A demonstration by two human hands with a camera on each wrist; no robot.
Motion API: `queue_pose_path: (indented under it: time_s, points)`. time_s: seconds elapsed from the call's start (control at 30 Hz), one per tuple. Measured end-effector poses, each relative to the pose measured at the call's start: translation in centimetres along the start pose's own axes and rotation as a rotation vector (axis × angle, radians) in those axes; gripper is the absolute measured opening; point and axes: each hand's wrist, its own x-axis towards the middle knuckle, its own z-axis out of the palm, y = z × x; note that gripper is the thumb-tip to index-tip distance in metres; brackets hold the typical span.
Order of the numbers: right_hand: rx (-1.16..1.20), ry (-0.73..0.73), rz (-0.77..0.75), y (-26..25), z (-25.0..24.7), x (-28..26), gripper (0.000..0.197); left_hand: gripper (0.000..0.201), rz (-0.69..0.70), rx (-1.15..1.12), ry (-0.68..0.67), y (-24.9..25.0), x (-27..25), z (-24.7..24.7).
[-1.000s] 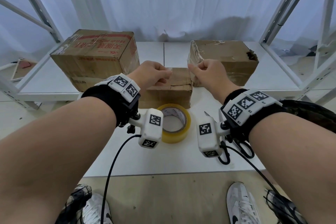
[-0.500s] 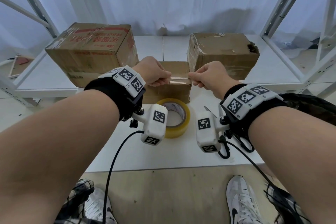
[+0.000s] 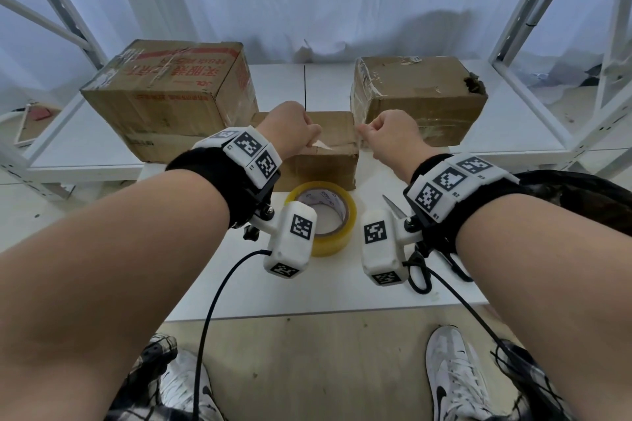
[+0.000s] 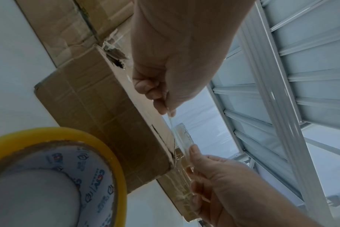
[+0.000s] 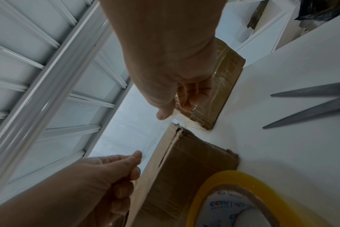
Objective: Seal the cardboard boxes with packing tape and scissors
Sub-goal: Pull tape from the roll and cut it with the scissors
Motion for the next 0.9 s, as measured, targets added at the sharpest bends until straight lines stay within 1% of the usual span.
queue_pose_path:
  time_s: [0.07,0.2,0.3,0.5,0.57,0.63,0.77,0.9]
  points:
    - [0.011,-0.008,0.012,0.0,-0.1,0.0,0.03,0.018,0.01,-0.017,0.017,0.0,0.0,0.0]
    - [0.183,-0.054,0.063,0.2,-0.4,-0.3,0.02,0.022,0.02,-0.049,0.007,-0.5,0.1,-0.2]
    - [0.246,-0.084,0.08,0.3,-0.9,-0.3,0.018,0.023,0.013,-0.081,-0.01,-0.7,-0.1,-0.1]
    - [0.171,-0.064,0.062,0.4,-0.2,-0.4,0.02,0.022,-0.031,0.016,-0.026,-1.0,0.5,0.2]
    - [0.134,-0.039,0.06,0.4,0.2,-0.2,0.022,0.025,-0.049,0.05,-0.033,-1.1,0.8,0.5]
    - [0.103,-0.01,0.065,0.5,0.5,0.1,0.026,0.023,-0.062,0.081,-0.033,-1.1,1.0,0.7]
    - [0.083,0.02,0.076,0.8,0.7,0.4,0.029,0.018,-0.077,0.086,-0.024,-0.8,1.5,1.0]
    - [0.084,0.036,0.073,0.8,0.6,0.5,0.027,0.015,-0.086,0.086,-0.021,-0.8,1.8,1.2]
